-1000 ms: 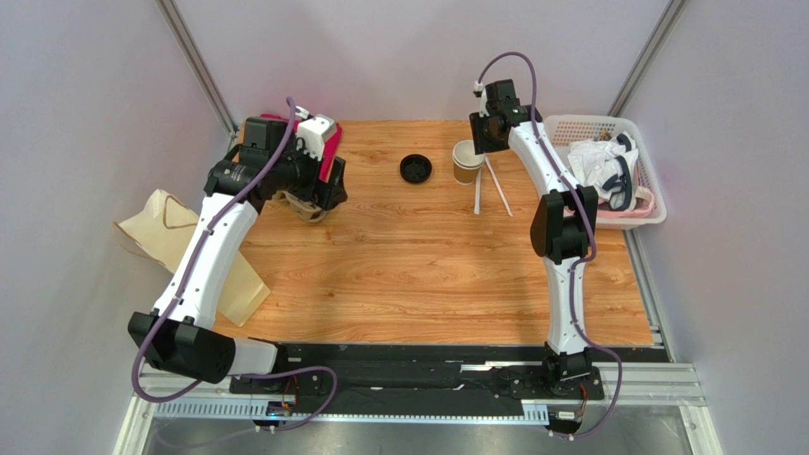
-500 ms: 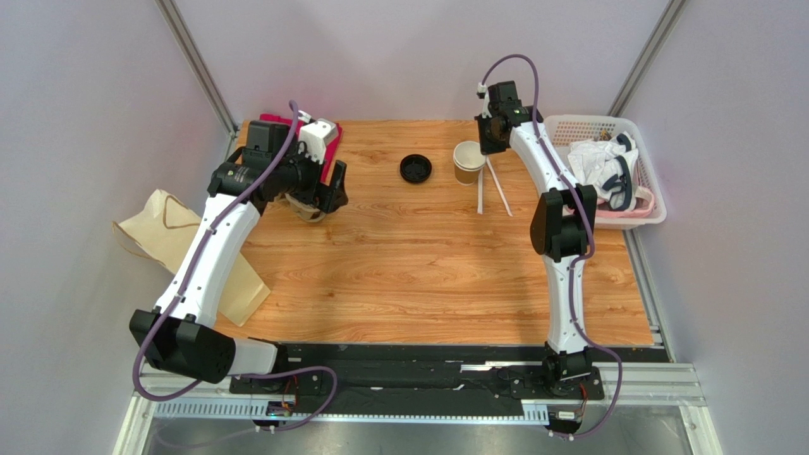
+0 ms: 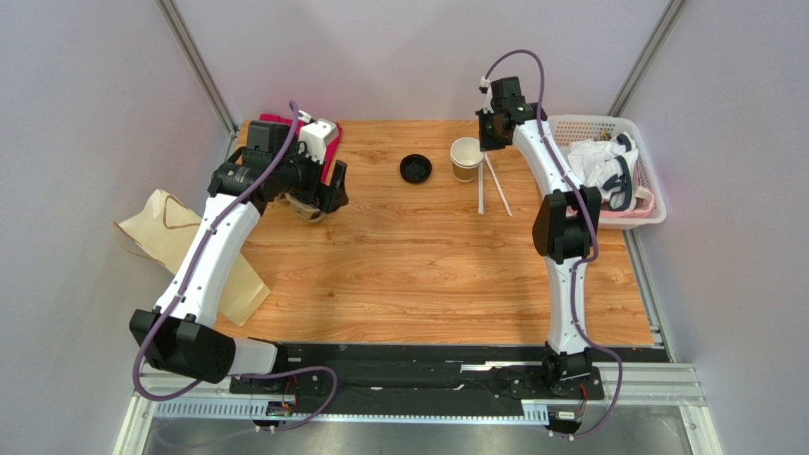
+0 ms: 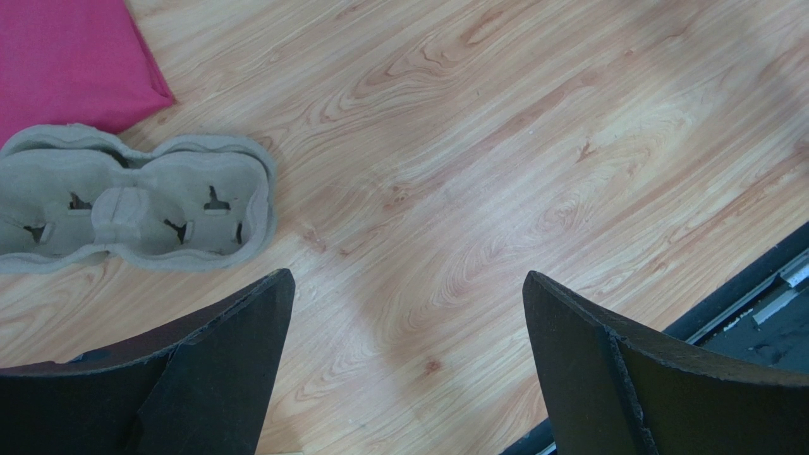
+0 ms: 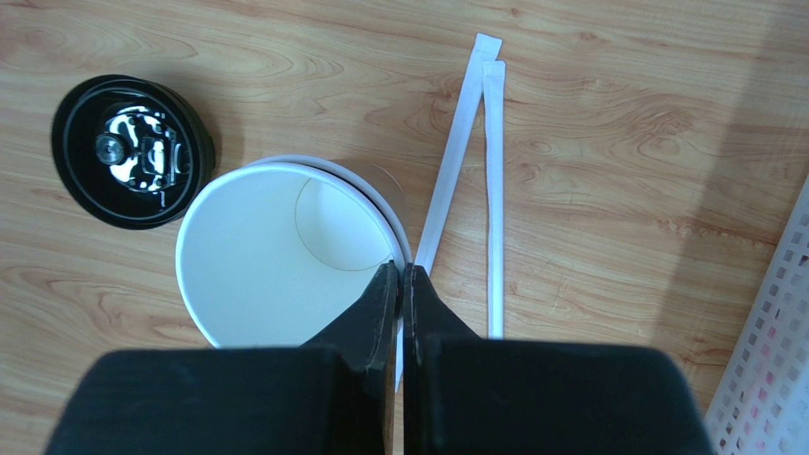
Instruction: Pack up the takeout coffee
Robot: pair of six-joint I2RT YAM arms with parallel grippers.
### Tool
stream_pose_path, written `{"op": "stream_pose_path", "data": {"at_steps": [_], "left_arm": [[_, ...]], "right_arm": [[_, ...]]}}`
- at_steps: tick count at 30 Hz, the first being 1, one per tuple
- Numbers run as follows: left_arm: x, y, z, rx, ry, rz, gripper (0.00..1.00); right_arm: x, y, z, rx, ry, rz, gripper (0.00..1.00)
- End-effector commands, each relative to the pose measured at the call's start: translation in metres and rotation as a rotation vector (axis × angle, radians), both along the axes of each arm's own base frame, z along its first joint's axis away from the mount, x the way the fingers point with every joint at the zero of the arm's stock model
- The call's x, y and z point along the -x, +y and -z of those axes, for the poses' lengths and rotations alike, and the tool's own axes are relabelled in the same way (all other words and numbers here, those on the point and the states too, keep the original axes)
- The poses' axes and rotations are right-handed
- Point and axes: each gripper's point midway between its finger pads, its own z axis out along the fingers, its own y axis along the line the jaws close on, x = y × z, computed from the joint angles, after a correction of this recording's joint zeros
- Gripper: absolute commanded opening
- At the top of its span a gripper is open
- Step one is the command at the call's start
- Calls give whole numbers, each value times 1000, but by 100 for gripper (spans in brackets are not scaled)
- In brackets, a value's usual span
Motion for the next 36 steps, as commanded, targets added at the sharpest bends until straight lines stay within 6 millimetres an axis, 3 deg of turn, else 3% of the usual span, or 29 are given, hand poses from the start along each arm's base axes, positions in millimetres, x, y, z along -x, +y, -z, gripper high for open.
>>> {"op": "stream_pose_path", "data": {"at_steps": [1,8,12,17,22,27,30,33,36], "left_arm": [[-1,-8,-8,32,-28,26,99],[-1,-14,-7,53,-17,55,99],[-12,-27,-13,79,-28,65,99],[-40,-63,-15,116,24,56,98],[-74,-106,-7,228,136,20,81],[-91,-155,2,303,204,19,71],[-97,-172,6,322,217,24,70],[-99,-172,1,327,194,28,70],[-95,-167,-15,343,117,39,73]], "right_arm": [[2,3,-62,-64,-116,2,0],[16,11,-51,-131,-47,-19,0],[29,17,-44,-172,6,-27,0],[48,21,-46,-222,33,-1,0],[65,32,-50,-244,33,5,0],[81,48,-49,-242,41,-10,0],[85,51,-53,-224,25,-14,0],[84,44,-69,-194,-22,3,0],[85,36,-98,-172,-102,8,0]]}}
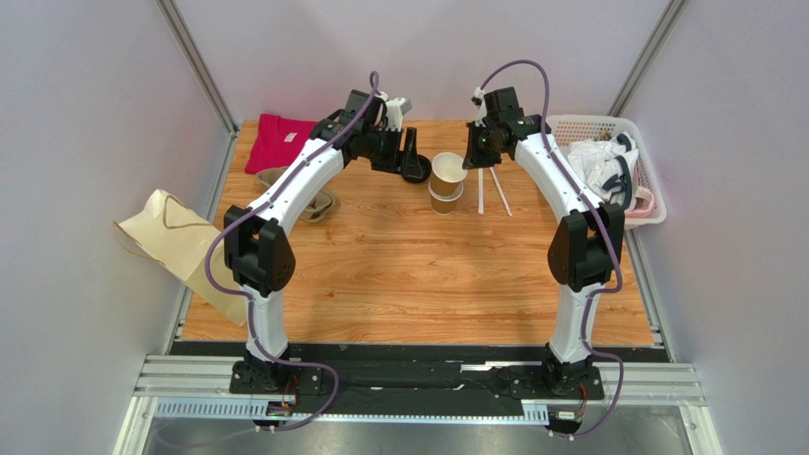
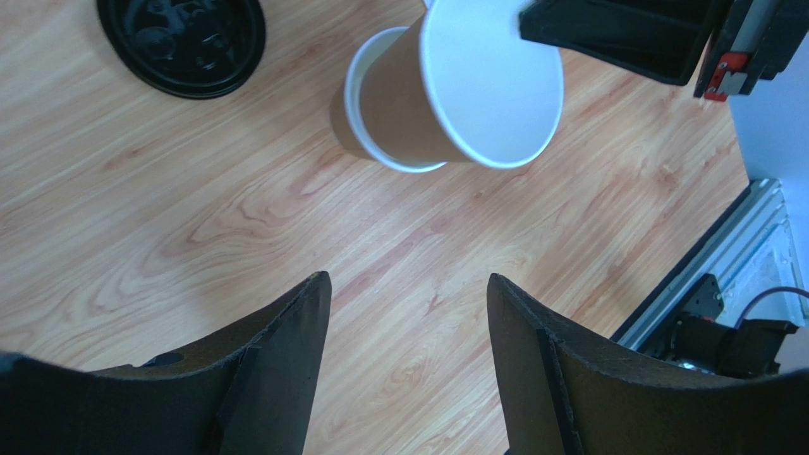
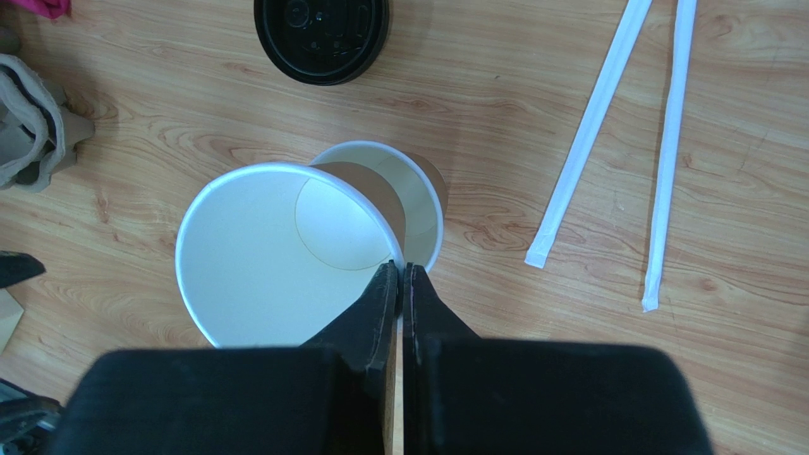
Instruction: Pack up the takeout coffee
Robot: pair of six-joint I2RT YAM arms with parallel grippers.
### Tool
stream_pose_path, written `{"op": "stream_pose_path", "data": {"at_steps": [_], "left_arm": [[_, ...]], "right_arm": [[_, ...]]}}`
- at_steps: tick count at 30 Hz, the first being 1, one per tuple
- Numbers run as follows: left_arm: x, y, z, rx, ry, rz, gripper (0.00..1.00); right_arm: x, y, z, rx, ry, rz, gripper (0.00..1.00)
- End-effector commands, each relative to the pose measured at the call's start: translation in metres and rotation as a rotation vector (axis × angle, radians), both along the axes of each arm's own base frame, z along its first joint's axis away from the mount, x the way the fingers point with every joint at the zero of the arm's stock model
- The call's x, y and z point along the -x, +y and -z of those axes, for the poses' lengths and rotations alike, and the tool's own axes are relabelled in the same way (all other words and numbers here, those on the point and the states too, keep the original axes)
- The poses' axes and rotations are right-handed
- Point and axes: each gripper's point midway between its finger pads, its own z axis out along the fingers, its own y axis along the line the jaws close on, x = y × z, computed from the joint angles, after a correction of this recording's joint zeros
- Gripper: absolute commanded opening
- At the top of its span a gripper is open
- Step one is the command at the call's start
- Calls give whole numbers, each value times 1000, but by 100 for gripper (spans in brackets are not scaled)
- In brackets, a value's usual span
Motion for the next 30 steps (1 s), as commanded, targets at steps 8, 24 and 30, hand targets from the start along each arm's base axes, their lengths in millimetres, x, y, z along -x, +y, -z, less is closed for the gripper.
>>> {"op": "stream_pose_path", "data": {"at_steps": [8,24,30], "left_arm": [[21,25,-133,91,-390,3,91],[117,120,-138,-128,-527,-56,99],[131,118,-111,-112,-476,-16,99]], "right_arm": [[28,-1,-132,-87,-306,-61,0],[197,81,-24,48,-84,-554,0],[217,92,10,146,-78,-640,0]]}}
